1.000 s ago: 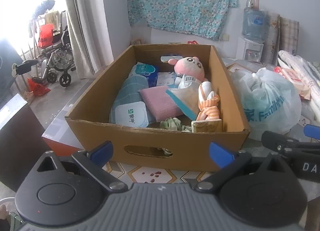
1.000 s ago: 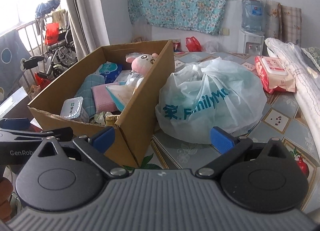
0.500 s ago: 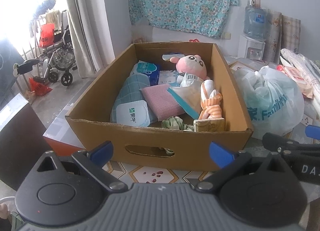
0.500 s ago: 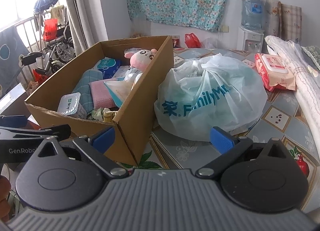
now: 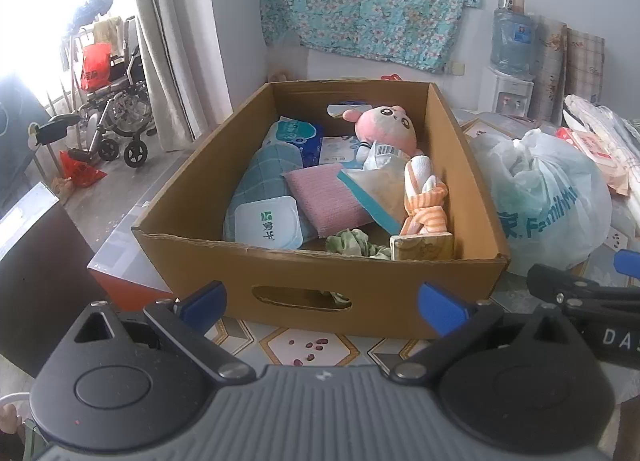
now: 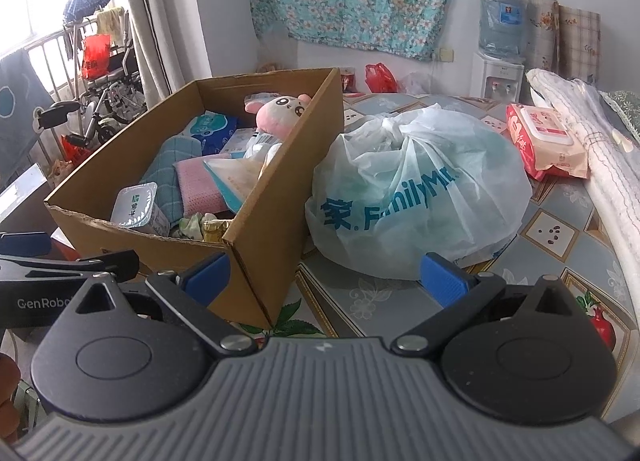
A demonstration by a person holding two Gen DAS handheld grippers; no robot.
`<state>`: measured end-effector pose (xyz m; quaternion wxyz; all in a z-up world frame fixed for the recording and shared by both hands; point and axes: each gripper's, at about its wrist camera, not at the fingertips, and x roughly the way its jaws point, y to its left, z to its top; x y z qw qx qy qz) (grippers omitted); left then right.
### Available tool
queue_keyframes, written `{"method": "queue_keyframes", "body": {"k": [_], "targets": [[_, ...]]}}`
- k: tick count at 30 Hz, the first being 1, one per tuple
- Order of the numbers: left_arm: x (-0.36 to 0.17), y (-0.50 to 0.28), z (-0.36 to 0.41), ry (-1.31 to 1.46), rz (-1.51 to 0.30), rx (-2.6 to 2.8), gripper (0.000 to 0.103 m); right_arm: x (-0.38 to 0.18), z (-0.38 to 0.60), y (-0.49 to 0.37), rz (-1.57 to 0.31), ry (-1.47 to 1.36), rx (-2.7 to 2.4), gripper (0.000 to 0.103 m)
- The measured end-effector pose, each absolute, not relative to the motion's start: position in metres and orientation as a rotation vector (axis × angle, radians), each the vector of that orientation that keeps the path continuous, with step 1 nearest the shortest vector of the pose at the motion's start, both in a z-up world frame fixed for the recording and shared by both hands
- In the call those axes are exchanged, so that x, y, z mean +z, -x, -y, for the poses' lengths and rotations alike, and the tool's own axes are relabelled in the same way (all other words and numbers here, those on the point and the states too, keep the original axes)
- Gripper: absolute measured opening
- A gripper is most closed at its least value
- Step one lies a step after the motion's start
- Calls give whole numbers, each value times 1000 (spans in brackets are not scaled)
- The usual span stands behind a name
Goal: Organize soft objects
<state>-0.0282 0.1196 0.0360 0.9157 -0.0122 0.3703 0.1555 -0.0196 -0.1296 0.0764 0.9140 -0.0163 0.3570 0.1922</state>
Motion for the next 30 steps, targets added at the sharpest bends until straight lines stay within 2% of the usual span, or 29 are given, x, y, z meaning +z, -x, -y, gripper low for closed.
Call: {"method": "queue_keyframes", "body": {"k": [30], "targets": [[32,26,-135,63,-794,350,102,76,112,13,-751,77,415,102]]}}
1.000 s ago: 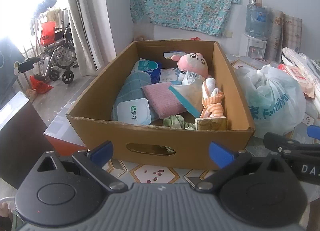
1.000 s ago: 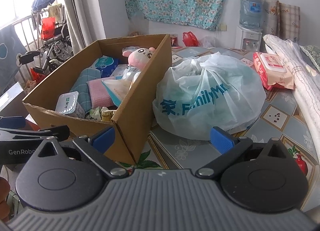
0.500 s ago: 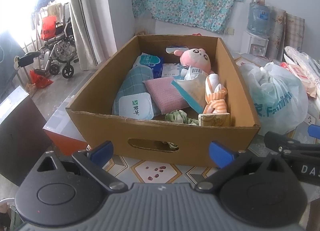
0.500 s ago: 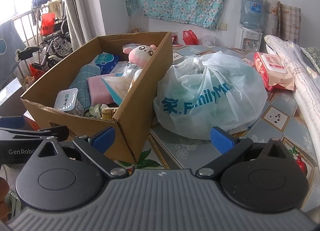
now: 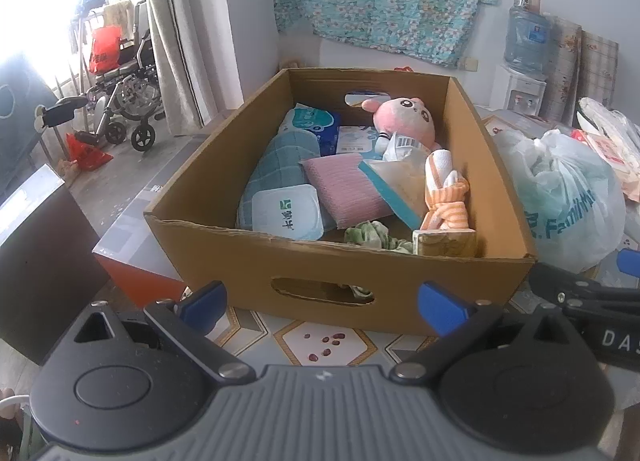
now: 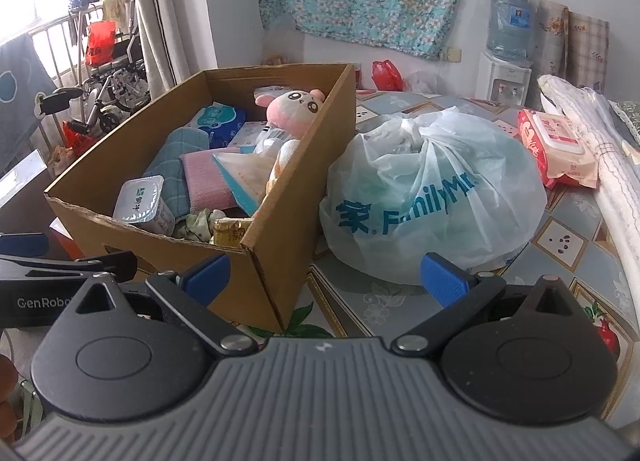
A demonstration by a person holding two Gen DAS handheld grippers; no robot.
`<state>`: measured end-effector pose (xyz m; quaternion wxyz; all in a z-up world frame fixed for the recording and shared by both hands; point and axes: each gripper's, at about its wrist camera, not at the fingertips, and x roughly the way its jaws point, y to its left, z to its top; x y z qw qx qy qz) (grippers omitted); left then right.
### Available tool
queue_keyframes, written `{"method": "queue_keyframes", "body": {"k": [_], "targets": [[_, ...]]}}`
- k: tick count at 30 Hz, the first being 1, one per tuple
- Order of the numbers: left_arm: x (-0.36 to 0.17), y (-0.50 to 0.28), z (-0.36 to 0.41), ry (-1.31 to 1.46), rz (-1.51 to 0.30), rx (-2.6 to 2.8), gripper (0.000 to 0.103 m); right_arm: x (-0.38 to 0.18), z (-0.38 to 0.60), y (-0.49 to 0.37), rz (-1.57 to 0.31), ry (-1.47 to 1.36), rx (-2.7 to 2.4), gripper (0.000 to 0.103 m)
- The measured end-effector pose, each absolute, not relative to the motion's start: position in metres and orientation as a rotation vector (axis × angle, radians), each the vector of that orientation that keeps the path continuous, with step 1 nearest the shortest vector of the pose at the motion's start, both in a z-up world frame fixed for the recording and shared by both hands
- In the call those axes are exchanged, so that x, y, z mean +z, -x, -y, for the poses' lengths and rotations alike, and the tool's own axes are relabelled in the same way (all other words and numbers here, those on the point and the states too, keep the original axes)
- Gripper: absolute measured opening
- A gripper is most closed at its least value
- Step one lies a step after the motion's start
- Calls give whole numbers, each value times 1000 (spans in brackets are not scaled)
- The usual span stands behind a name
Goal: Organize soft objects
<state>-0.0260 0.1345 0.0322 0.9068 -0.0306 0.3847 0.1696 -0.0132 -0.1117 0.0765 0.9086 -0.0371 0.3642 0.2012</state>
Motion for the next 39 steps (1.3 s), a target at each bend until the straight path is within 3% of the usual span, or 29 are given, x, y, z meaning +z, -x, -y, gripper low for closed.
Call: {"method": "queue_keyframes", "body": {"k": [39], "targets": [[26,20,-141,90,-838,350,102,71,102,3,-795,88,427,102]]}}
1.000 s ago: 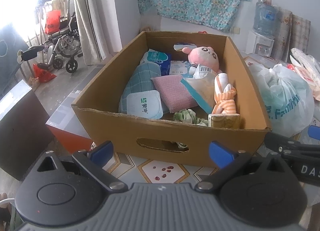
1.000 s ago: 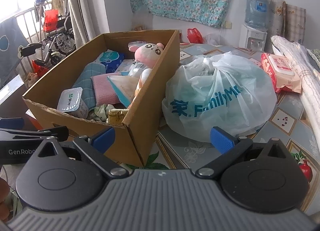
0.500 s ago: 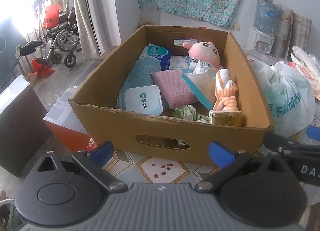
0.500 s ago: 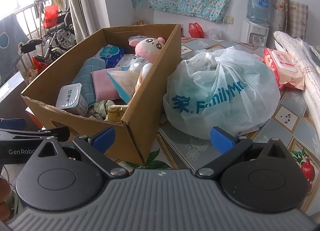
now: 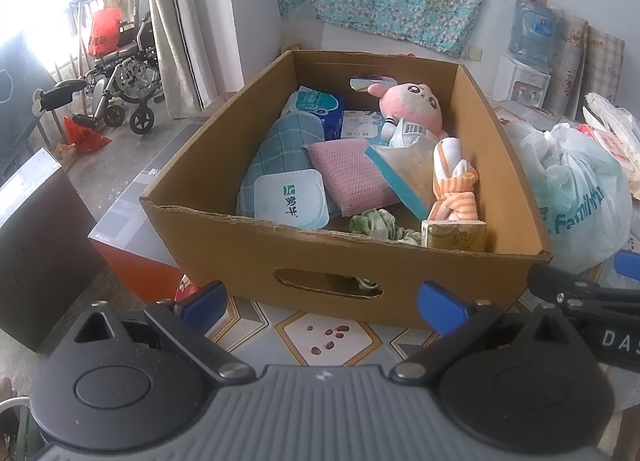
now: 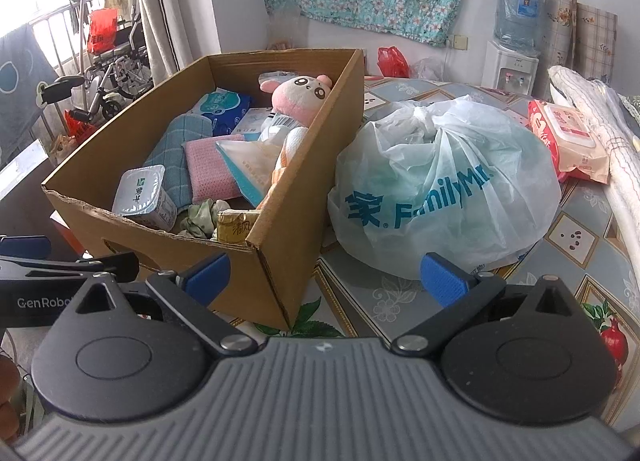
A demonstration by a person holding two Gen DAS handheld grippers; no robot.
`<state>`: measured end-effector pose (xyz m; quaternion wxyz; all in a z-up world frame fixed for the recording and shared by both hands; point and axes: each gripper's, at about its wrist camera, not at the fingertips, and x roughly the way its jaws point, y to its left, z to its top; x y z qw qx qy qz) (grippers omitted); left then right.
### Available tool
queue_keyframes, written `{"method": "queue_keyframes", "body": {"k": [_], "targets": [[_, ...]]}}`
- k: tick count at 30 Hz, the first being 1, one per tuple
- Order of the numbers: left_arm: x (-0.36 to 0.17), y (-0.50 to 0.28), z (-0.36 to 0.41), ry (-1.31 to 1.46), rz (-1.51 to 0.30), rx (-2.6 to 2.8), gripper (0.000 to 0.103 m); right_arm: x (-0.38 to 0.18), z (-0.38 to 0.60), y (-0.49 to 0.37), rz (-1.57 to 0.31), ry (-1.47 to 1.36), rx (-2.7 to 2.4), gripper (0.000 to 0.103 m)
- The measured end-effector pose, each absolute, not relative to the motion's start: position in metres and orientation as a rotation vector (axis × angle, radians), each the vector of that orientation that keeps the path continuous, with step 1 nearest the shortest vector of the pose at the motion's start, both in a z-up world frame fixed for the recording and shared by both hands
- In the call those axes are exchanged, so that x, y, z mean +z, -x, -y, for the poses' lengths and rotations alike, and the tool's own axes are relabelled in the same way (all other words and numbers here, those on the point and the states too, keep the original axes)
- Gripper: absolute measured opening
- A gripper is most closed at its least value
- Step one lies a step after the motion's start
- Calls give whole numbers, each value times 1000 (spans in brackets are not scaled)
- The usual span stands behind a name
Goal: Organize soft objects
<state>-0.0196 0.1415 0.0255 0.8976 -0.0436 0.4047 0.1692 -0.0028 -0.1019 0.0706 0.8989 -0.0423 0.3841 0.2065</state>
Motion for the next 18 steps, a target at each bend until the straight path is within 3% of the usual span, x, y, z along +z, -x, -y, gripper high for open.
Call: {"method": "queue_keyframes", "body": {"k": [18], "targets": [[25,21,-142,92,-844,352,102,69,102,3,-799,86,427,102]]}}
